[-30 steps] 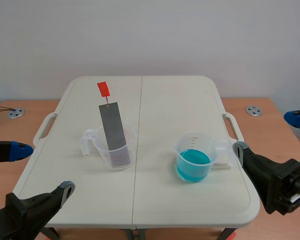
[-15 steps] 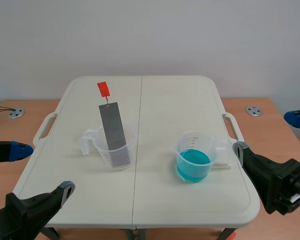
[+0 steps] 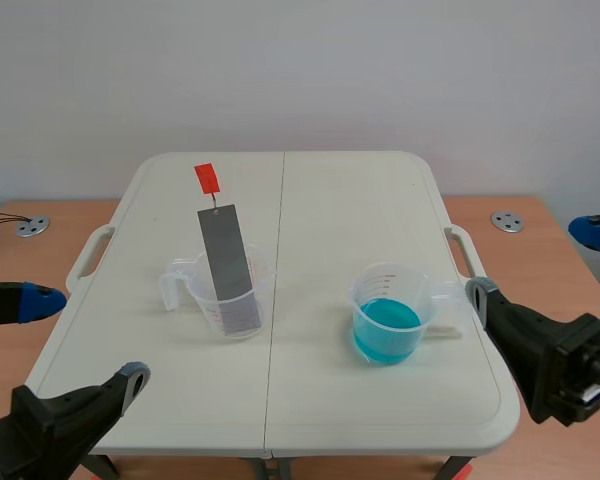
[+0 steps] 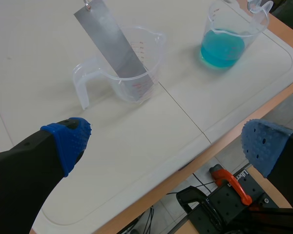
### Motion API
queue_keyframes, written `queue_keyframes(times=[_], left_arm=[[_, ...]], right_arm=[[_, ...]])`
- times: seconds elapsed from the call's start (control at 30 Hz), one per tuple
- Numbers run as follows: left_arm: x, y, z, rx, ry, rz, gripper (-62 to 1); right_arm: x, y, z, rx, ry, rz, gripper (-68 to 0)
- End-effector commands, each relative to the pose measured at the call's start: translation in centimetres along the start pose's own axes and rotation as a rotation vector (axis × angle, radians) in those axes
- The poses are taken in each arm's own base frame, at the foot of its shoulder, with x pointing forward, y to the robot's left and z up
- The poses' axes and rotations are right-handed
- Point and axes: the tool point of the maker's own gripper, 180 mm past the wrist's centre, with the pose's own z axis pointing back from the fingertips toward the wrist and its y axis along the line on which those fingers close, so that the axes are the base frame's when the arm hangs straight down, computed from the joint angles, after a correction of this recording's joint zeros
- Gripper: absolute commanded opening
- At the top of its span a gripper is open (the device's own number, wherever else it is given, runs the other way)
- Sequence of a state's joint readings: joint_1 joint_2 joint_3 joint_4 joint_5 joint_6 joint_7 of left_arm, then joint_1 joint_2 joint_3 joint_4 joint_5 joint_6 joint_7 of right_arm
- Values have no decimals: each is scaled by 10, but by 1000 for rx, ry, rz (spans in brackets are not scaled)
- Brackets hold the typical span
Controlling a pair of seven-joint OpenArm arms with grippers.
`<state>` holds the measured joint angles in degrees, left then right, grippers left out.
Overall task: Hold the metal plate by the orange handle, dip it into the blue solution, take it out and point at it, then put the plate back in the beaker on the left.
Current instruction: 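Lift the metal plate out of the left beaker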
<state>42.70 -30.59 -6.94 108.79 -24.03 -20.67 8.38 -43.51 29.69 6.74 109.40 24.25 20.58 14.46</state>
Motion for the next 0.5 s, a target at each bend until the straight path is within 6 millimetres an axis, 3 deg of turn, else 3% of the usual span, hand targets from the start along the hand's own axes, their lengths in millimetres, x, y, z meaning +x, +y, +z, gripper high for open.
queue_keyframes(times=[0.0, 0.4, 0.47], left_arm=[[7, -3, 0, -3, -29, 6, 14], [3, 1, 0, 16, -6, 5, -3], [3, 3, 0, 25, -3, 6, -236]], right_arm=[[12, -2, -2, 0, -40, 8, -12], [-1, 7, -25, 59, -12, -16, -12], [-2, 9, -33, 73, -17, -22, -12]])
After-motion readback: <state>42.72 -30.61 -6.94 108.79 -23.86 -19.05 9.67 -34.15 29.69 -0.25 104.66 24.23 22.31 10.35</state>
